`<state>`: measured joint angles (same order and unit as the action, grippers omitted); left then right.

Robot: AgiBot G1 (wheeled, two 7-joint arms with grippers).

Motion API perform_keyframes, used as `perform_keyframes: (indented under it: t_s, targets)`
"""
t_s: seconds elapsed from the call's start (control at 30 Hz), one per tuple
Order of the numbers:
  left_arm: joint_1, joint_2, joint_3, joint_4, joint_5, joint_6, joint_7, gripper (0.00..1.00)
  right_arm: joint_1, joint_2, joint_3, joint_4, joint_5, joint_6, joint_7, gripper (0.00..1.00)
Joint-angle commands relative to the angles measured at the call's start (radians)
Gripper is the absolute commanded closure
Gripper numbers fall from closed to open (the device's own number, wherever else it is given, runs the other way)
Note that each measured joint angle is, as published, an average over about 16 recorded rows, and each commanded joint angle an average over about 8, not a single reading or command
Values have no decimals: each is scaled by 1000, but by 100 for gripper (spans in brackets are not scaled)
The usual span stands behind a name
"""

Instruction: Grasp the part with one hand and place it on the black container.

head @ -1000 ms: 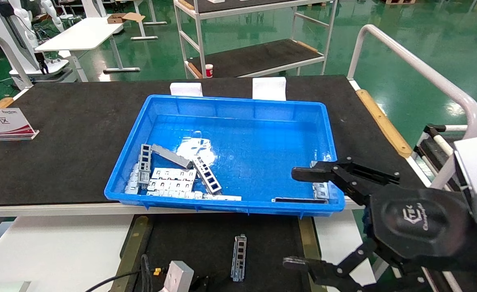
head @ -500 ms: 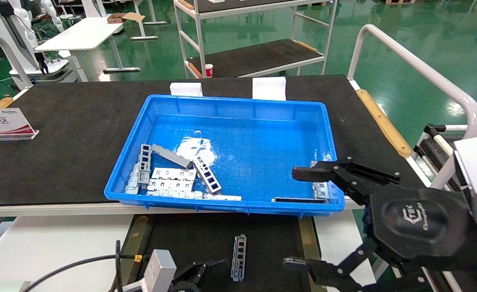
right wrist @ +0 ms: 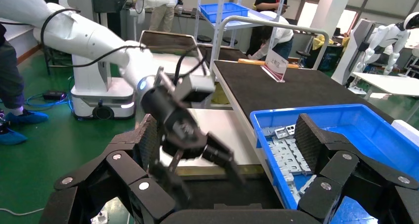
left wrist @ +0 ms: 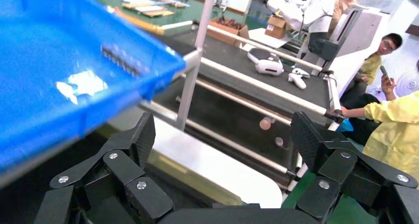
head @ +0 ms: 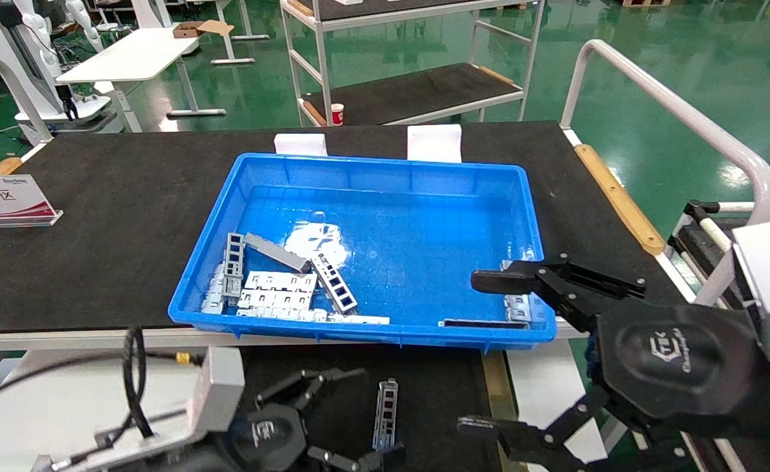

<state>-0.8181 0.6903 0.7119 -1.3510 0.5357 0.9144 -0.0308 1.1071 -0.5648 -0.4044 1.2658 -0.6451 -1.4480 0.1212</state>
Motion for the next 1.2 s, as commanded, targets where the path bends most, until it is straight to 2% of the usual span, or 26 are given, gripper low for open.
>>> perform_keyframes:
  t_s: [0.03,0.5,1.2]
  targets:
    - [-28,-9,-3,0,1,21,-12,0,0,0,0,0,0,0,0,0]
    - [-171,-42,-9,-1,16,103,-95,0,0,0,0,0,0,0,0,0]
    - [-188,-49,-21,-1,8,111,-93,0,0,0,0,0,0,0,0,0]
